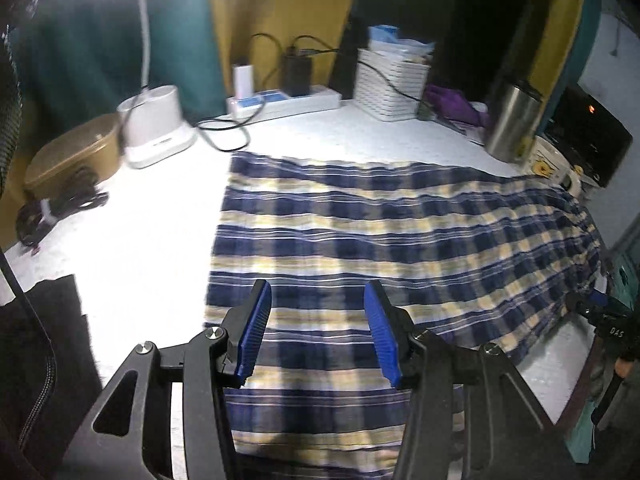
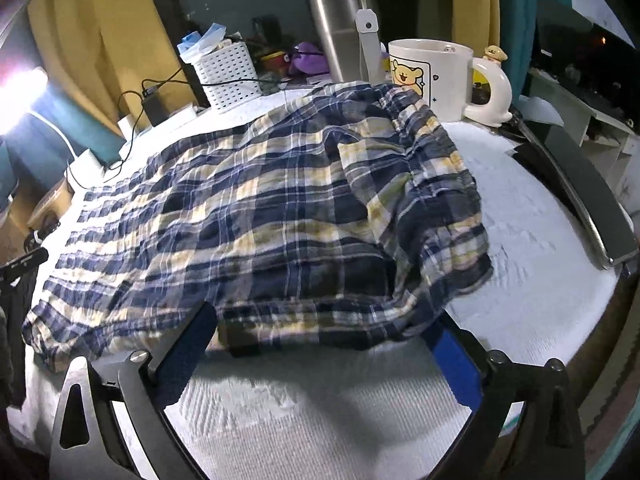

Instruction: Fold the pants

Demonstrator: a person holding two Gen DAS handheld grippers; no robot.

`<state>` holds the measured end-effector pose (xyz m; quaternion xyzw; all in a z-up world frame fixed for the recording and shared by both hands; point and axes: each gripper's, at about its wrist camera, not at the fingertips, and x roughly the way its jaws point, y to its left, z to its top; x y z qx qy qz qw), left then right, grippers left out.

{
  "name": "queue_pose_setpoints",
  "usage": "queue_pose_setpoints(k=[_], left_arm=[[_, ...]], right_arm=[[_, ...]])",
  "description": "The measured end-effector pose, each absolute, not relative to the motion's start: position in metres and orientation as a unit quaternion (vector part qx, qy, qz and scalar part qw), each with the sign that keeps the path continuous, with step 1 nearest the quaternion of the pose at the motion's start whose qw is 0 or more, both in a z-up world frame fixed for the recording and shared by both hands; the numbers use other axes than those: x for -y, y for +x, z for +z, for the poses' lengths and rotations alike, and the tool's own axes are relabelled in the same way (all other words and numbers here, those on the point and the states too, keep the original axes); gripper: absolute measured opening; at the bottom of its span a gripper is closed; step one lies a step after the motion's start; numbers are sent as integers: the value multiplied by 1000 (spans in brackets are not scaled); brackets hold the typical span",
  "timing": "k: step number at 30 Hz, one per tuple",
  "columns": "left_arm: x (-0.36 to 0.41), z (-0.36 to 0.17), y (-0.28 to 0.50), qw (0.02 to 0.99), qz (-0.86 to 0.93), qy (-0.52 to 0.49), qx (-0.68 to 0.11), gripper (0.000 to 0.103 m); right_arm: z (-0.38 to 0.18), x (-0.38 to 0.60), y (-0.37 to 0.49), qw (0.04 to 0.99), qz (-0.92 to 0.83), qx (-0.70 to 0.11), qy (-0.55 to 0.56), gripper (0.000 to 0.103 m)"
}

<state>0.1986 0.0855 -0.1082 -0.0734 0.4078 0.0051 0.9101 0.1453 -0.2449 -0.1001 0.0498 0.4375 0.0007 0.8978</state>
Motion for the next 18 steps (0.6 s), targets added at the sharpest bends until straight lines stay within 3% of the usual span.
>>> queue_pose_setpoints(k=[18], left_arm=[[-99, -111, 197, 905, 42, -74, -416, 48]], right_arm=[[-96, 273, 195, 904, 19, -403, 142, 103]])
